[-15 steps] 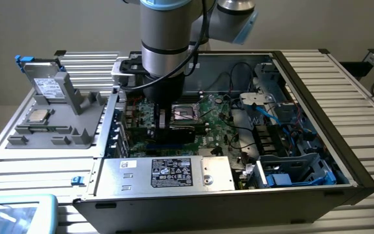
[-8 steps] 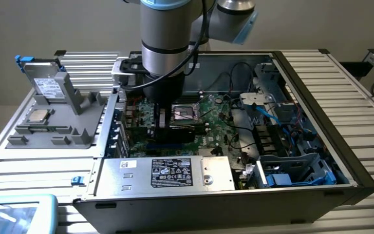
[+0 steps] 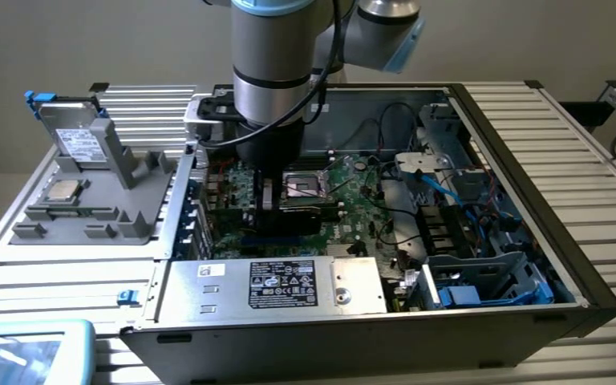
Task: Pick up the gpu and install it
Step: 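Insert the gpu into the slot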
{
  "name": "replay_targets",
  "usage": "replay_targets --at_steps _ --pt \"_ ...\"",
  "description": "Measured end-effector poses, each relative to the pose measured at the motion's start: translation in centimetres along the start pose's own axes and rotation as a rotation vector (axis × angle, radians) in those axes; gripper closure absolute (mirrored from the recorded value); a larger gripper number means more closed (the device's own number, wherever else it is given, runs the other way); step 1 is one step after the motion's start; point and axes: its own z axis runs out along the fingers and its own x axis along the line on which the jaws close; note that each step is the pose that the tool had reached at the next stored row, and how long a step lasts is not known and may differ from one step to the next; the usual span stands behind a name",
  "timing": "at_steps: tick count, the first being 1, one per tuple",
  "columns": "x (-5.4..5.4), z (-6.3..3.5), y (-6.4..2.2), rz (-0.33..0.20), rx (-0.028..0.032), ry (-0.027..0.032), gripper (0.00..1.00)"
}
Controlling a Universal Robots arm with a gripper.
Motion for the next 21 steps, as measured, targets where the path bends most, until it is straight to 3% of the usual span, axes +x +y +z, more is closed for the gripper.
replay_targets --at_steps 13,18,19,21 --pt "-0.14 0.37 0.09 -0.002 -0.0024 -0.0001 0.73" --pt "-0.14 0.58 0.07 -0.002 -0.0112 0.0006 0.73" --pt "-0.16 0.6 0.06 -0.003 -0.016 0.0003 0.73" --pt "-0.18 0.6 0.04 -0.004 -0.0317 0.0007 0.73"
